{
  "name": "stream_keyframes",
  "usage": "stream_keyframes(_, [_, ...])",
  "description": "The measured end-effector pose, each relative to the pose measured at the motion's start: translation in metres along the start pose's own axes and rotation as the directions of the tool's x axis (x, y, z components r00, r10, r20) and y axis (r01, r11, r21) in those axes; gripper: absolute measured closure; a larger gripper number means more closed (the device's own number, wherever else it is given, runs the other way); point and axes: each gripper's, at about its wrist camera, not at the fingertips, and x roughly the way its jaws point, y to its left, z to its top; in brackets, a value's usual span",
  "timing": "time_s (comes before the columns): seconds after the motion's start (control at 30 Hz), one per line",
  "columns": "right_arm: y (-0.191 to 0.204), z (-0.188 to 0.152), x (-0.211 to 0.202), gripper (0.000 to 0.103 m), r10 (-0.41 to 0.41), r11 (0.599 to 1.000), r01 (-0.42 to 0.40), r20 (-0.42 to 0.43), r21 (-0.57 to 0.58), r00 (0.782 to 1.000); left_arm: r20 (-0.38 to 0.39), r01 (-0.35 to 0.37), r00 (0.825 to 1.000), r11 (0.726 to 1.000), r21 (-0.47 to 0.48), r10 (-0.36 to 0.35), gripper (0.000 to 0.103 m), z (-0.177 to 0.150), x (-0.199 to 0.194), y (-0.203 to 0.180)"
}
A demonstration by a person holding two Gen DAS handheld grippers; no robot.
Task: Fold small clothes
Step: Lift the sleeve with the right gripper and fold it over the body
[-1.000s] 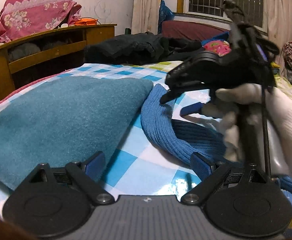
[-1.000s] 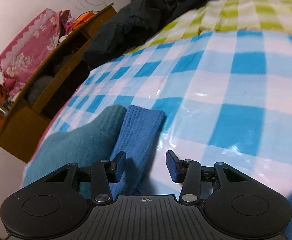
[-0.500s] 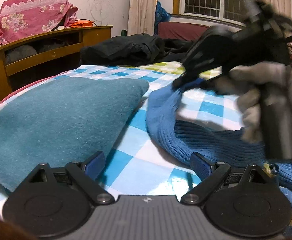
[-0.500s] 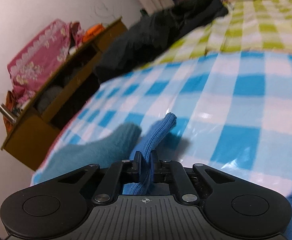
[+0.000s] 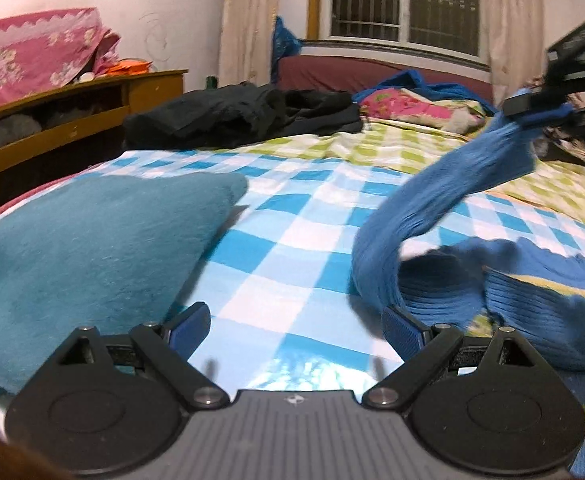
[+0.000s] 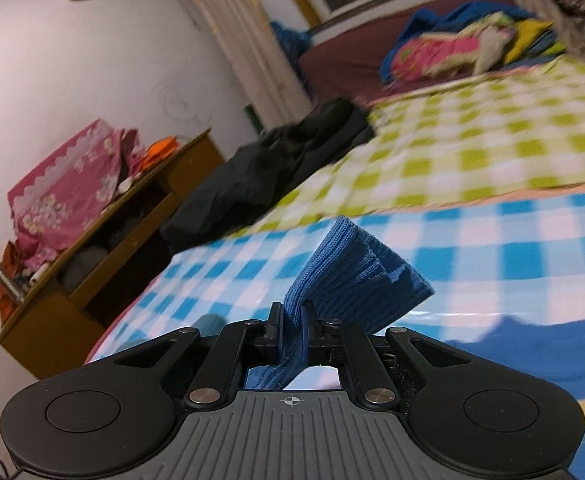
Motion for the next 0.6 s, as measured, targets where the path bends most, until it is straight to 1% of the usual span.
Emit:
stream_keyframes(0.17, [-0.029, -0.001, -0.058, 0.095, -0.069, 0.998, 0.068, 0.086, 0.019, 0.994, 0.019, 0.027, 0.999, 0.998, 0.059, -0.028, 0.005, -0.005, -0.006, -0.015])
stream_keyframes(0.3, [-0.05, -0.02, -0.099, 0.095, -0.17, 0.985, 0.173, 0.146, -0.009, 0.975, 0.019, 0.054, 0.998, 0.994, 0.097, -0.056, 0.005, -0.009, -0.011, -0.026])
stream_keyframes(0.47, [-0.086, -0.055, -0.13, 0.095, -0.278, 0.96, 0.276, 0.147, 0.036, 0.949, 0.032, 0.069, 0.997, 0.986, 0.151, -0.074, 0.005, -0.013, -0.015, -0.039])
stream_keyframes(0.5, [-0.094, -0.061, -0.131, 0.095, -0.297, 0.955, 0.294, 0.136, 0.041, 0.945, 0.032, 0.072, 0.996, 0.984, 0.163, -0.078, 0.005, -0.014, -0.016, -0.041])
stream_keyframes(0.57, [-0.106, -0.077, -0.13, 0.094, -0.356, 0.934, 0.355, 0.113, 0.032, 0.928, 0.03, 0.077, 0.996, 0.981, 0.18, -0.084, 0.005, -0.017, -0.017, -0.045])
stream_keyframes(0.6, [-0.112, -0.085, -0.128, 0.093, -0.374, 0.928, 0.373, 0.097, 0.03, 0.922, 0.029, 0.079, 0.996, 0.979, 0.188, -0.086, 0.005, -0.018, -0.017, -0.047])
